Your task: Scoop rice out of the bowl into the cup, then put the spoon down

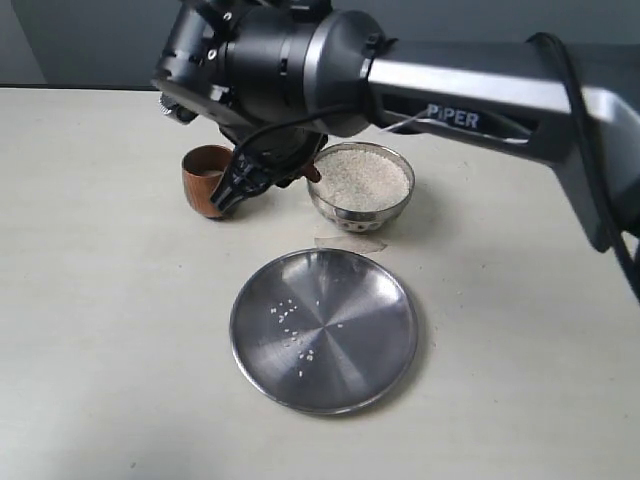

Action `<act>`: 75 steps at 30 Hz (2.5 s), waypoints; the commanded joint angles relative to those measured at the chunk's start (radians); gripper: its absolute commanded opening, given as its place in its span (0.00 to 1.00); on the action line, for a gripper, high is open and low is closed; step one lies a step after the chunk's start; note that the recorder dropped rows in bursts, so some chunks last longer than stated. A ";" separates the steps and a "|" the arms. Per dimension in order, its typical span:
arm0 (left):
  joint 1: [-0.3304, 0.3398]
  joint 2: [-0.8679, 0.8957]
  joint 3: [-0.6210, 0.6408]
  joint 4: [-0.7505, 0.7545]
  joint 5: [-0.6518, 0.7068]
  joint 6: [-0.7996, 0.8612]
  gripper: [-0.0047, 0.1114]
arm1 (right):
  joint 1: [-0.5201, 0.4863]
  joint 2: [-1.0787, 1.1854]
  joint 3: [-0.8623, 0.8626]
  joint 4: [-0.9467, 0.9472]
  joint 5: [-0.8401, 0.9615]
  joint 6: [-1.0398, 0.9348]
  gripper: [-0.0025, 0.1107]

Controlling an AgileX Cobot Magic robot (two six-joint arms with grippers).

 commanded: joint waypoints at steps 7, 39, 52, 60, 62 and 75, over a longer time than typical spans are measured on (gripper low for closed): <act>-0.002 -0.005 0.005 0.006 -0.004 -0.002 0.04 | -0.037 -0.152 0.145 0.219 0.012 -0.055 0.02; -0.002 -0.005 0.005 0.006 -0.004 -0.002 0.04 | -0.037 -0.429 1.044 0.540 -0.765 -0.070 0.02; -0.002 -0.005 0.005 0.006 -0.004 -0.002 0.04 | -0.037 -0.385 1.029 0.541 -0.836 -0.060 0.02; -0.002 -0.005 0.005 0.006 -0.004 -0.002 0.04 | -0.037 -0.358 1.029 0.534 -0.851 -0.014 0.02; -0.002 -0.005 0.005 0.006 -0.004 -0.002 0.04 | -0.037 -0.358 1.029 0.534 -0.863 -0.002 0.02; -0.002 -0.005 0.005 0.006 -0.004 -0.002 0.04 | -0.037 -0.362 1.029 0.491 -0.876 0.000 0.32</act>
